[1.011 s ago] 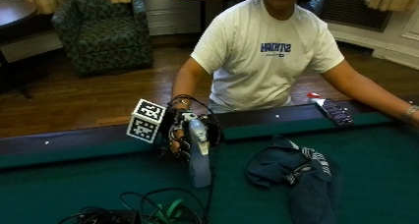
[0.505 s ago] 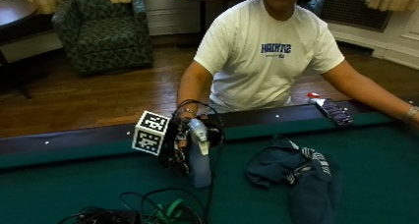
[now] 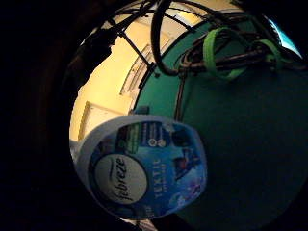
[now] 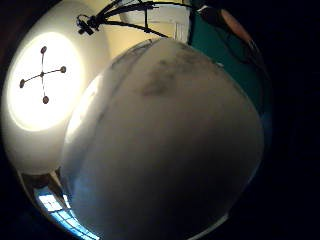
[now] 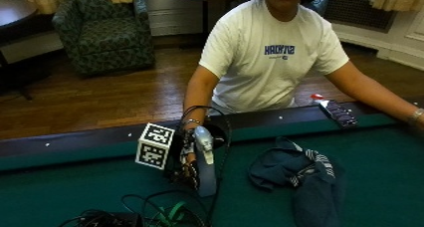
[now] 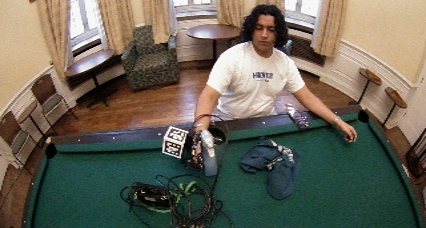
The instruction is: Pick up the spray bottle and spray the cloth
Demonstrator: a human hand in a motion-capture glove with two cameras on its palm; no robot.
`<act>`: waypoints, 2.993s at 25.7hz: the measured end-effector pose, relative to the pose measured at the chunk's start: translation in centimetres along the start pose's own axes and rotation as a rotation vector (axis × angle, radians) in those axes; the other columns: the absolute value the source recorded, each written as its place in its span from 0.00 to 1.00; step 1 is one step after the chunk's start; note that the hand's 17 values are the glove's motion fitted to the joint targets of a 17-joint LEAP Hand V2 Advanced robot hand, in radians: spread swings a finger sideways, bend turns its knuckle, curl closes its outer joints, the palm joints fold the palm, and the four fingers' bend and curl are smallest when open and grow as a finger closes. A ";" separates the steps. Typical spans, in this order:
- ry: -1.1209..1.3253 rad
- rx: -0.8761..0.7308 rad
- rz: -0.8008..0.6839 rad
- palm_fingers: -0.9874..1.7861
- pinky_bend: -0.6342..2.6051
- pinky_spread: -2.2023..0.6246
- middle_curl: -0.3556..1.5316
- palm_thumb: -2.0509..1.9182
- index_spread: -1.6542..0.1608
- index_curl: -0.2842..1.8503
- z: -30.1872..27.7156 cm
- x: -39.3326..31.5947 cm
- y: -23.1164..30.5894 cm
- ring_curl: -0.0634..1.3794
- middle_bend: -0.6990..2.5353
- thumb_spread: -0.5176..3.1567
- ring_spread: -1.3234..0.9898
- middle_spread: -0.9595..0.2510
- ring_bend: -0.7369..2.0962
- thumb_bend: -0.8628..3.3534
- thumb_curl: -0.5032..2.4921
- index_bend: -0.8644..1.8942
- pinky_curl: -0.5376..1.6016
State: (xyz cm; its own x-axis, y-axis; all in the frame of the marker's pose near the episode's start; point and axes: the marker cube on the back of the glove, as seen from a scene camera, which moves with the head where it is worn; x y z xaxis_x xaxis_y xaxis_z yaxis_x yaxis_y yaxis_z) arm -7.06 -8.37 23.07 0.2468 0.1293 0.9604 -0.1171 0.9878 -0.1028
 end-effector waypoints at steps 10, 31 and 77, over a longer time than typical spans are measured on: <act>0.020 0.038 0.017 0.72 0.29 0.78 0.38 0.69 0.74 0.28 0.6 -0.4 -0.9 0.29 0.27 0.40 0.50 0.70 0.46 0.20 0.31 0.39 0.40; 0.111 0.199 -0.150 0.88 0.32 0.67 0.47 0.76 0.76 0.35 -0.2 -2.8 0.1 0.37 0.39 0.27 0.49 0.63 0.51 0.20 0.38 0.43 0.44; 1.812 -0.540 -1.023 0.86 0.33 0.67 0.49 0.75 0.76 0.40 27.3 -10.2 6.7 0.39 0.42 0.21 0.49 0.64 0.53 0.20 0.43 0.45 0.45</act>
State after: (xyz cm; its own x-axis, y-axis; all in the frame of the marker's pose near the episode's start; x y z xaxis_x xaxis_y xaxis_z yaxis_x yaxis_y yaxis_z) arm -36.57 -5.45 19.68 0.4749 -0.7299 -0.4916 0.7519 0.6268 -0.2043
